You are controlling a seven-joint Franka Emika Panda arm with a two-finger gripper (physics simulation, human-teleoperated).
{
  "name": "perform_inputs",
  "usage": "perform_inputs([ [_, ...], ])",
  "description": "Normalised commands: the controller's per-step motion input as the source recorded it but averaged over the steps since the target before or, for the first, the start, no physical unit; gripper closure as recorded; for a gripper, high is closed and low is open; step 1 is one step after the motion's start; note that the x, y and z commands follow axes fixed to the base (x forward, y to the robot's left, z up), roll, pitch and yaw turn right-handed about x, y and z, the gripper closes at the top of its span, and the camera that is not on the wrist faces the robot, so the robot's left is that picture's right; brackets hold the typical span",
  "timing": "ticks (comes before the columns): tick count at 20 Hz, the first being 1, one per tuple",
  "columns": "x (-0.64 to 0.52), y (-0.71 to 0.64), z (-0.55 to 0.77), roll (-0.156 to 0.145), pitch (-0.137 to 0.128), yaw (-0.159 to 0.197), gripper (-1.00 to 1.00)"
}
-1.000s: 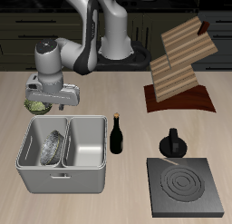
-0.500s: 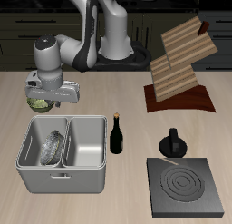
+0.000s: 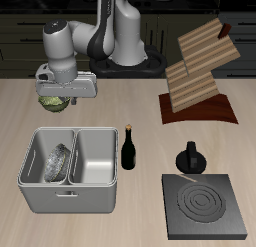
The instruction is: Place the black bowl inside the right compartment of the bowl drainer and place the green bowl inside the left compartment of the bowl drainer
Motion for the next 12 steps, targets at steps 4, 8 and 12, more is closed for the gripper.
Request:
perform_inputs([
  [4, -0.05, 0.25, 0.51, 0.058, -0.060, 0.019, 1.00],
  [8, -0.02, 0.14, 0.37, 0.031, -0.030, 0.008, 1.00],
  [12, -0.03, 0.03, 0.28, -0.003, -0.015, 0.009, 1.00],
])
